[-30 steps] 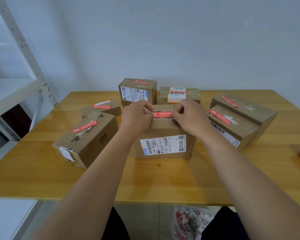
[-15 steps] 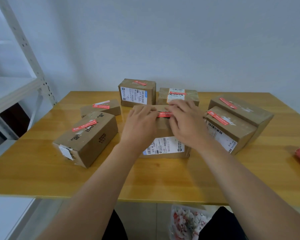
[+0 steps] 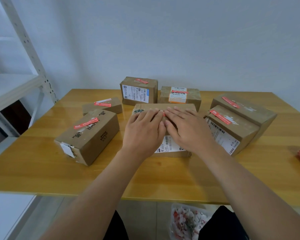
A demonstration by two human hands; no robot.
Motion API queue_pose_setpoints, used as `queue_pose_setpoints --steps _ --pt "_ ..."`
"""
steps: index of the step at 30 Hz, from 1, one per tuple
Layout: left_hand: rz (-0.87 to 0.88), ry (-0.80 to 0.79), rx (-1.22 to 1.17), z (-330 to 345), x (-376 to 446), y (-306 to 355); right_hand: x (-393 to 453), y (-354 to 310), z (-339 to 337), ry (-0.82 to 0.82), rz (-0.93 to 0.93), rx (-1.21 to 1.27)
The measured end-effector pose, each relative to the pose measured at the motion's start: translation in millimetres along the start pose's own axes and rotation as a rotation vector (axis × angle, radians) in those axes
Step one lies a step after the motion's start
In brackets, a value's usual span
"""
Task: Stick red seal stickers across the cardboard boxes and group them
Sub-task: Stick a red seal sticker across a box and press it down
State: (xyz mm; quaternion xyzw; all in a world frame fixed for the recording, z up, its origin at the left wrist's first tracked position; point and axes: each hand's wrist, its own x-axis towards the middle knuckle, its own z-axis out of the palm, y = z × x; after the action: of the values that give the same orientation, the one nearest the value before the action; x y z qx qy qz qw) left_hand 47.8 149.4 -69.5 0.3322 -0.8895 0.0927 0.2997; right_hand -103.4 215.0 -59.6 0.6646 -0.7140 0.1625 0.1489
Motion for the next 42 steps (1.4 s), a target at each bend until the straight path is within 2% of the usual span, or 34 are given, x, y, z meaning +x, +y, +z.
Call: queue_pose_setpoints --steps 13,19,23,32,38,42 --pt "-0.140 -0.003 0.012 8.4 -1.4 1.8 -9.1 2.6 8.7 0.160 0.139 0.060" --pt "-0.156 -0.030 0.022 7.1 -0.6 2.5 -8.3 -0.2 0.7 0.135 0.124 0.009" --pt "-0.161 -0.068 0.043 4.3 0.5 3.8 -6.2 -0.2 -2.7 0.057 0.090 -0.058" --pt "-0.189 -0.055 0.005 5.6 0.9 2.7 -7.9 1.6 -1.7 0.073 0.134 0.079" --pt "-0.159 -0.083 0.036 4.1 2.8 3.5 -6.4 0.4 -3.6 0.003 0.098 -0.036" --pt "-0.166 -0.118 0.040 4.4 4.5 1.8 -4.0 1.6 -5.3 -0.018 0.099 -0.016"
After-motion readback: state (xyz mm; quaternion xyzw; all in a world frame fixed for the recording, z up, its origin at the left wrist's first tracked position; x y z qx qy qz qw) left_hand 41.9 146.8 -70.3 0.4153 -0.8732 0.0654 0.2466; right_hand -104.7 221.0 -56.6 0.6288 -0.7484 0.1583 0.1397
